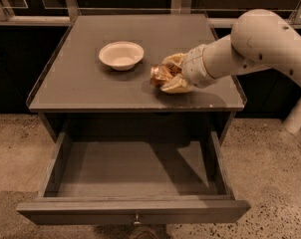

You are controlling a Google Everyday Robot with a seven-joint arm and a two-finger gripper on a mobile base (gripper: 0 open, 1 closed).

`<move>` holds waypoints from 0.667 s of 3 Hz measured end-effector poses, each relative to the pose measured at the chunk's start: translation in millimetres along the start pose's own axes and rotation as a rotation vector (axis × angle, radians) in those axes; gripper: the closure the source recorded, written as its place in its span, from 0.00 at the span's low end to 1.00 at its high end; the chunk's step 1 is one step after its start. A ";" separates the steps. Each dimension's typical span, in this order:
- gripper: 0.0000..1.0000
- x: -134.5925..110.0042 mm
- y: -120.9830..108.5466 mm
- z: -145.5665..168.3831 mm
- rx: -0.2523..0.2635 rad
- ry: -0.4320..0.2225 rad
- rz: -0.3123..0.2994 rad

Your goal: Pick orange can from top drawer and place on counter

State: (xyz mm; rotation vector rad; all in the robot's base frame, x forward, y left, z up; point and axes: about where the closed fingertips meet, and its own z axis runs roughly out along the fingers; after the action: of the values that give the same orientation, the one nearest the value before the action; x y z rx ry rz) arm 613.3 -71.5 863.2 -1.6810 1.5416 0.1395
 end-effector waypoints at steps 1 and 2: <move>0.82 0.4 0.1 0.8 -0.001 0.000 0.001; 0.59 0.3 0.1 0.8 -0.001 0.000 0.001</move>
Offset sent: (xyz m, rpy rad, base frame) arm 0.0003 0.0002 -0.0008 0.0001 0.0016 -0.0001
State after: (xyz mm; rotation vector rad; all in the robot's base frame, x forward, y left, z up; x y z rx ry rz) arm 613.6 -71.2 862.4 -1.6812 1.5428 0.1410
